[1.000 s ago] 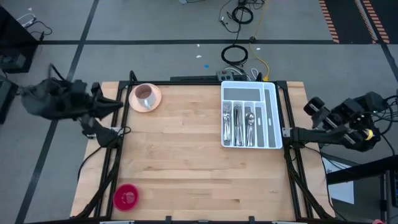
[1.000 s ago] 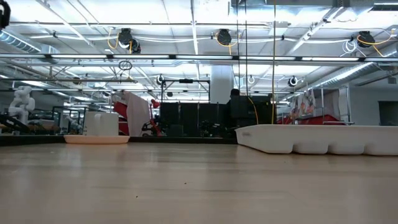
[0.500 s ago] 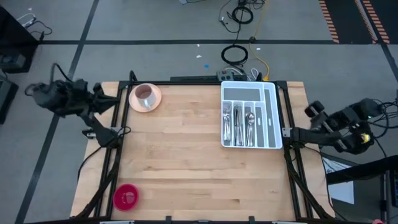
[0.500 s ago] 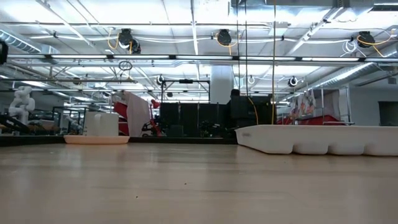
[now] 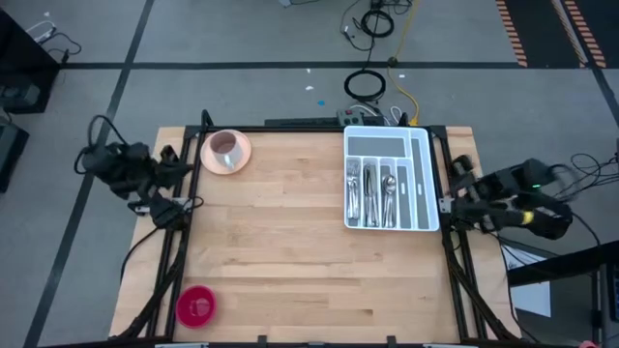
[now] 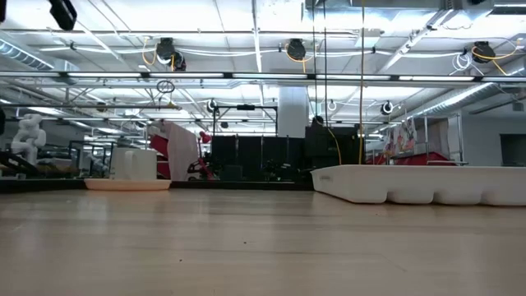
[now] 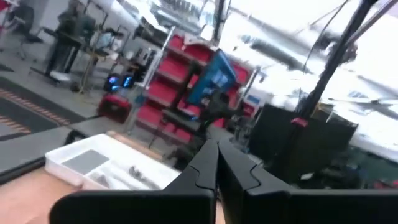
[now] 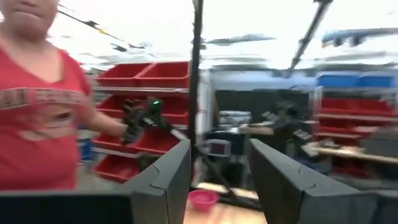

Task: Sort silverware
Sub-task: Return to Home Position

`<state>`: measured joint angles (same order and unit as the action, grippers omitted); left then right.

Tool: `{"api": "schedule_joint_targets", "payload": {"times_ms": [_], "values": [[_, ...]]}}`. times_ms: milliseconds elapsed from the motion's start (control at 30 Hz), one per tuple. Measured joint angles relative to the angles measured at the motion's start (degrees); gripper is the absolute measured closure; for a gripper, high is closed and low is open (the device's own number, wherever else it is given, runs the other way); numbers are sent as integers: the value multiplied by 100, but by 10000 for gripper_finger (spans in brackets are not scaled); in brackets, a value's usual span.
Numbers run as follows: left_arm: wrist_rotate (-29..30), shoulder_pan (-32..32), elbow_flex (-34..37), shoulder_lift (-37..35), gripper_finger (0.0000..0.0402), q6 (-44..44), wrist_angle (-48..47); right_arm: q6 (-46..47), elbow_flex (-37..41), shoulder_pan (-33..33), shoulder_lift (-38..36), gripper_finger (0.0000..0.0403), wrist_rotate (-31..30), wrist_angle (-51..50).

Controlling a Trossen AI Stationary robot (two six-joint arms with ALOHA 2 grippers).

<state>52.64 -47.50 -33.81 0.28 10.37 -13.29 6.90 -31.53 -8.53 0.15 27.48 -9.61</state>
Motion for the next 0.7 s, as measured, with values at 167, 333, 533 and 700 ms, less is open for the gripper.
{"api": "schedule_joint_targets", "payload": {"times_ms": [167, 333, 533, 700], "values": [[-26, -5, 141, -4, 396, 563, -771, 641, 1795, 1, 8, 252, 65, 2704], [-52, -5, 171, -9, 396, 1806, -2084, 852, 3018, 2, 7, 252, 167, 4762], [192, -3, 359, -11, 396, 2053, -2872, 454, 2981, 9, 22, 252, 640, 4296], [455, -4, 822, -13, 396, 2795, -2916, 377, 3088, -1, 35, 252, 673, 3691]]}}
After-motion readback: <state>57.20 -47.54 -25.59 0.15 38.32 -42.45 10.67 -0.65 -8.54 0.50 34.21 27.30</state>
